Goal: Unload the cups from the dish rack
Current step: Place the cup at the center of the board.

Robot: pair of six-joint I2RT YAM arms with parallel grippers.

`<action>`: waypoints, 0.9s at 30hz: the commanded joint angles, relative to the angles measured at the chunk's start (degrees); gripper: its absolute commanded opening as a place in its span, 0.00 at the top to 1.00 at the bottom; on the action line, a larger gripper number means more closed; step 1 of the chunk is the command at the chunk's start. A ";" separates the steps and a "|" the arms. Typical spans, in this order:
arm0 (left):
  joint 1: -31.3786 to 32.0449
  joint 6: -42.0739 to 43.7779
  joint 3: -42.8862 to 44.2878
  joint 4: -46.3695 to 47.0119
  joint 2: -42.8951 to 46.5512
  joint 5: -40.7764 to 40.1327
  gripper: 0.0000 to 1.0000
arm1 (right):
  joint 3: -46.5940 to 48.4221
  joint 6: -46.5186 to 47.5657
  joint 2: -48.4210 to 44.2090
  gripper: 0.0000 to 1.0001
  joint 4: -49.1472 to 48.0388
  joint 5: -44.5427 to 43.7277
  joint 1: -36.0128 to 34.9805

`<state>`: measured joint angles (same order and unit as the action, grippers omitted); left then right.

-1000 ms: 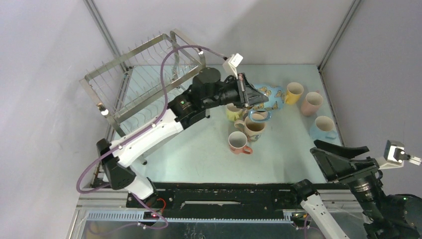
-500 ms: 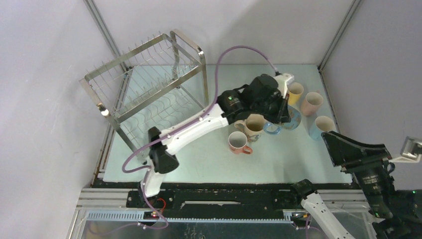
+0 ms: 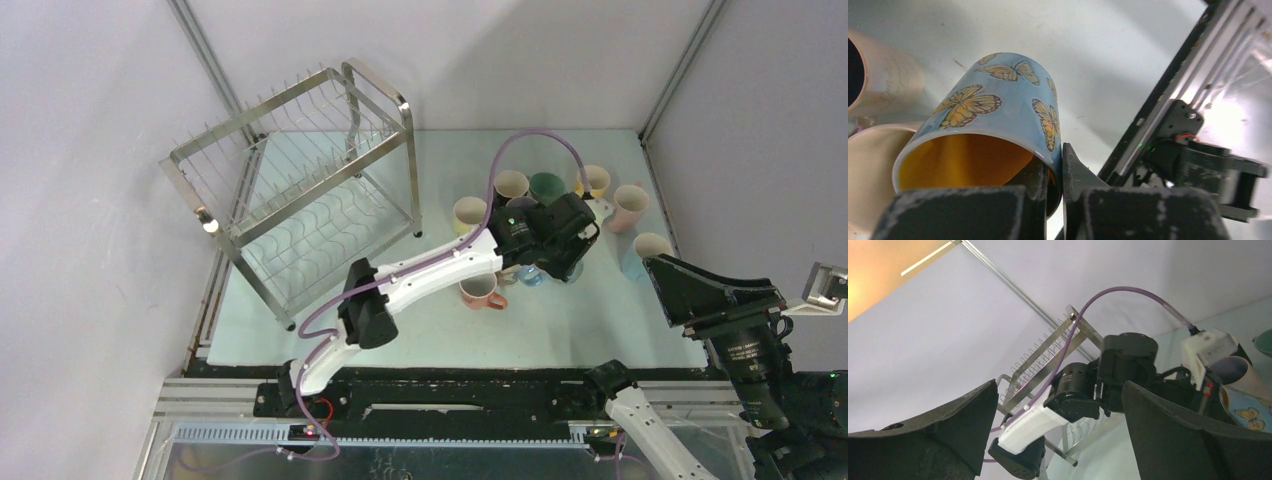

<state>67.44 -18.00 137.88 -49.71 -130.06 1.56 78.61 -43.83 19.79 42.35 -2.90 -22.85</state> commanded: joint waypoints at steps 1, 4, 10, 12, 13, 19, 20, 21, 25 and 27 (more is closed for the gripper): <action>2.15 6.17 7.03 2.71 0.85 -5.95 1.00 | 0.92 -0.58 0.60 0.00 -1.55 0.60 -0.01; 2.55 6.75 6.96 2.14 -0.56 -6.88 1.00 | 0.69 -0.63 0.63 0.00 -1.68 0.68 0.00; 3.63 7.54 6.89 1.32 -2.71 -7.58 1.00 | 0.42 -0.58 0.69 0.00 -1.48 0.76 0.00; 4.03 7.62 6.79 1.01 -3.39 -7.90 1.00 | 0.10 -0.68 0.56 0.00 -1.49 0.82 0.00; 4.29 7.79 6.72 0.71 -3.77 -8.20 1.00 | 0.02 -0.65 0.46 0.00 -1.48 0.91 -0.02; 5.41 8.56 6.49 -0.95 -6.15 -9.57 1.00 | -0.49 -1.12 0.16 0.00 -1.76 1.02 -0.03; 5.49 8.55 6.42 -1.14 -6.48 -9.70 1.00 | -0.42 -1.25 0.12 0.00 -1.83 1.05 0.02; 5.47 8.58 6.23 -1.21 -6.78 -9.73 1.00 | -0.46 -1.25 0.14 0.00 -1.83 1.09 -0.04; 5.71 8.76 5.76 -1.56 -7.43 -9.60 1.00 | -0.86 -1.49 0.03 0.00 -1.76 1.27 0.00; 5.77 8.92 5.74 -1.89 -7.69 -9.65 1.00 | -1.11 -1.66 -0.02 0.00 -1.89 1.37 -0.06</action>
<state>72.90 -11.44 138.45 -54.46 -139.57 -5.87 78.15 -44.47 19.79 42.11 -2.35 -22.83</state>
